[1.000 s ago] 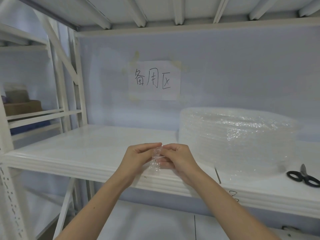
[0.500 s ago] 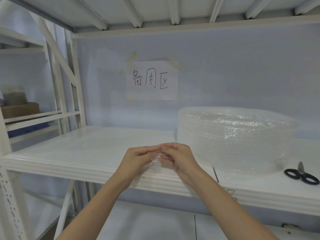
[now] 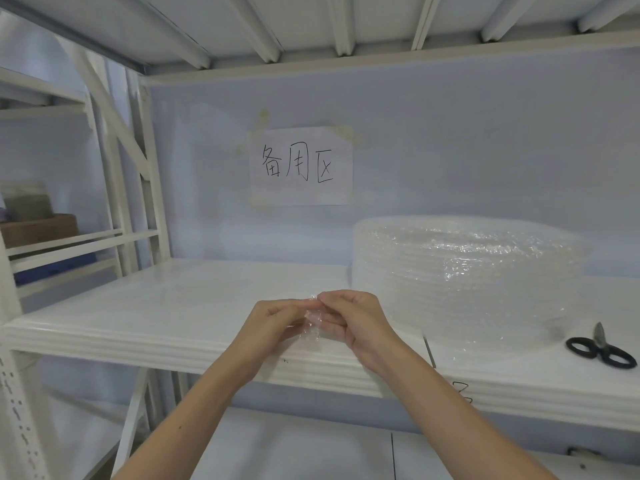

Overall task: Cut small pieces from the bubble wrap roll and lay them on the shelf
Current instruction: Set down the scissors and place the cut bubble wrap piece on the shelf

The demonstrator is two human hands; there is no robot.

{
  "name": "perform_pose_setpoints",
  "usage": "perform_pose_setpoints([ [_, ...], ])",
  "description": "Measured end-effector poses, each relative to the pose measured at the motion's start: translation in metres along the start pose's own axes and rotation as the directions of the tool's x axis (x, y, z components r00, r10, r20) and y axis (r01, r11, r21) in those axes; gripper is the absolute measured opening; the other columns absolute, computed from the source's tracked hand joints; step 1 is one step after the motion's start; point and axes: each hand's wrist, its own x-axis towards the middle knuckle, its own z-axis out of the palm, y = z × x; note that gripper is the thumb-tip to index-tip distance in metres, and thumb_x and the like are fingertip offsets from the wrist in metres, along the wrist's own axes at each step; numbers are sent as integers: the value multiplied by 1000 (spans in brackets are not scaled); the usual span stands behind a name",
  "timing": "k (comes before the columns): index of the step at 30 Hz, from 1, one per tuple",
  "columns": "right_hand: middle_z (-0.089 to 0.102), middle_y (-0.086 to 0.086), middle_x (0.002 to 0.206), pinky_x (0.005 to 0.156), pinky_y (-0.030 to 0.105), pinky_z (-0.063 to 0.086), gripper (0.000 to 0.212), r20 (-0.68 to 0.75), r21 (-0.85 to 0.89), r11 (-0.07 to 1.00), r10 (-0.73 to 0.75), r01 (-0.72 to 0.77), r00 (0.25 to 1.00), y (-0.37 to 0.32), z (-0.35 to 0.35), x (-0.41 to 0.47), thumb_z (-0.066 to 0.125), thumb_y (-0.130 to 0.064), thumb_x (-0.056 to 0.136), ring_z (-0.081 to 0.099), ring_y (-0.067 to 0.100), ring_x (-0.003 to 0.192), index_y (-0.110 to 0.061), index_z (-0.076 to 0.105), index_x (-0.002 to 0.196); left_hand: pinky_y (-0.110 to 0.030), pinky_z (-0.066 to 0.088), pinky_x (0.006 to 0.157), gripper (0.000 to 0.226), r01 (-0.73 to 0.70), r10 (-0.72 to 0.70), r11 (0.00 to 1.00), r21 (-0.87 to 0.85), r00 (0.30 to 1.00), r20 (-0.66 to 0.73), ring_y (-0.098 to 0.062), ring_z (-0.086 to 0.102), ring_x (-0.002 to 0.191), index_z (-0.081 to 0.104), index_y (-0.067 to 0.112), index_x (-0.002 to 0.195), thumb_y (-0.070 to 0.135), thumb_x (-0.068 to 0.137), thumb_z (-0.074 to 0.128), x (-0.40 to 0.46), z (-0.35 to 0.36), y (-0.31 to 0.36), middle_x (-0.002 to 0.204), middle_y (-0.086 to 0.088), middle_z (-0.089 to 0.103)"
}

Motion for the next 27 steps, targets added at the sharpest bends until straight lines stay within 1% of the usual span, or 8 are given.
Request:
perform_pose_setpoints([
  [3, 72, 19, 87, 64, 23, 59, 8, -23, -34, 999, -31, 30, 999, 1, 1, 6, 64, -5, 91, 73, 17, 69, 1, 70, 89, -36, 54, 93, 25, 20, -20, 1000, 3, 1000, -2, -17, 68, 85, 82, 20, 98, 12, 95, 59, -2, 0, 5, 103, -5, 78],
  [6, 71, 18, 85, 66, 22, 59, 9, -17, -83, 995, -63, 61, 998, 2, 6, 15, 63, -5, 91, 73, 19, 73, 1, 69, 89, -28, 57, 87, 24, 35, -34, 998, 43, 999, -20, -9, 68, 81, 82, 28, 96, 10, 90, 68, -3, -6, 4, 93, 5, 79],
  [10, 68, 10, 79, 65, 24, 59, 9, 14, -136, 987, -79, 80, 997, 8, 21, 28, 62, -6, 92, 71, 21, 68, 1, 68, 90, -23, 59, 77, 25, 63, -48, 993, 103, 990, -134, -13, 65, 69, 81, 26, 97, 5, 88, 70, 0, -22, 4, 74, -2, 71],
  [14, 69, 9, 80, 60, 25, 57, 12, 0, -274, 958, -82, 79, 997, 19, 34, 47, 63, -10, 91, 63, 18, 62, -1, 70, 91, -25, 60, 74, 32, 155, -85, 958, 239, 957, -278, -14, 71, 66, 68, 27, 110, 9, 84, 72, 5, -42, 4, 72, -4, 75],
  [18, 69, 8, 74, 51, 24, 45, 12, -11, -399, 915, -71, 61, 997, 34, 43, 68, 64, -9, 88, 56, 15, 57, -3, 72, 82, -24, 47, 58, 18, 247, -77, 855, 457, 930, -358, -11, 65, 63, 66, 24, 98, 20, 83, 74, 11, -60, 1, 70, 5, 75],
  [20, 70, 6, 72, 50, 21, 43, 14, -1, -514, 853, -109, 93, 994, 39, 47, 76, 65, -10, 87, 56, 14, 57, -2, 73, 79, -26, 49, 60, 9, 271, -54, 791, 548, 924, -379, -13, 64, 65, 68, 22, 89, 24, 82, 73, 13, -67, -4, 72, 6, 74],
  [23, 71, 0, 73, 60, 18, 48, 14, 37, -676, 720, -177, 155, 984, 41, 53, 86, 66, -12, 85, 59, 8, 61, -3, 75, 78, -33, 54, 74, 3, 293, -21, 678, 674, 925, -380, -17, 65, 76, 70, 27, 77, 29, 80, 71, 12, -76, -12, 77, 7, 72],
  [27, 71, -2, 80, 69, 30, 52, 16, 85, -813, 558, -169, 166, 982, 47, 54, 96, 66, -21, 85, 66, 16, 76, -10, 75, 78, -33, 54, 78, 8, 257, 14, 658, 708, 935, -353, -13, 66, 76, 70, 30, 73, 28, 81, 67, 10, -78, -20, 77, 12, 72],
])
